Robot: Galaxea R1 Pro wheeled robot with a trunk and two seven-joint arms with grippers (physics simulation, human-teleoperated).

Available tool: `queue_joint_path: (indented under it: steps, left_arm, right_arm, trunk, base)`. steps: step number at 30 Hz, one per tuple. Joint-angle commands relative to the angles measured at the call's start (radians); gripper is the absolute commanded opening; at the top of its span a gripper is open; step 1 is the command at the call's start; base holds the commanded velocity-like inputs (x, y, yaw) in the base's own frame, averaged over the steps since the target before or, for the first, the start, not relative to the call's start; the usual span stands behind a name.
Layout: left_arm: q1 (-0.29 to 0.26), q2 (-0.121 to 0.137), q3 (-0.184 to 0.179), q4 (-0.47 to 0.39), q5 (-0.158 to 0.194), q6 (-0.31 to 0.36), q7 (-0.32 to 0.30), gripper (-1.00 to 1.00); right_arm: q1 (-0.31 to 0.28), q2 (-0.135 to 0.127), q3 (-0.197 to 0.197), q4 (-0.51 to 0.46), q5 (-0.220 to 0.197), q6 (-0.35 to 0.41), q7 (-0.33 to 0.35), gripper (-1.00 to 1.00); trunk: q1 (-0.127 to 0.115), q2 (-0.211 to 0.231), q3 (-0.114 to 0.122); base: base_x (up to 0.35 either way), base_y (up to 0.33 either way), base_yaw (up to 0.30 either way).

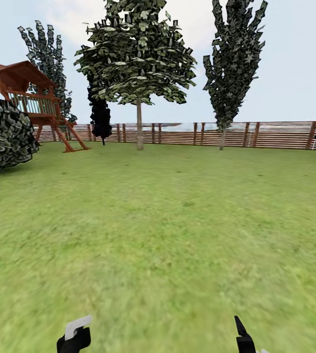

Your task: In the garden, pick up the pesticide atomizer on the floor and spray pesticide onto both trees until each tree trunk is fully covered.

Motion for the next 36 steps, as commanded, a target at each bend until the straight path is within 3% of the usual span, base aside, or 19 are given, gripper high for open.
queue_joint_path:
  steps: [1, 36]
  left_arm:
    - [0.0, 0.0, 0.0, 0.0, -0.001, 0.0, 0.0, -1.0]
    - [0.0, -0.001, -0.001, 0.0, -0.001, 0.0, 0.0, -1.0]
  right_arm:
    - [0.0, 0.0, 0.0, 0.0, 0.0, 0.0, 0.0, 1.0]
    - [0.0, 0.0, 0.0, 0.0, 0.0, 0.0, 0.0, 1.0]
  trunk:
    - [0.0, 0.0, 0.0]
    - [0.0, 0.0, 0.0]
  base:
    - [0.323, 0.118, 0.0]
    - [0.323, 0.118, 0.0]
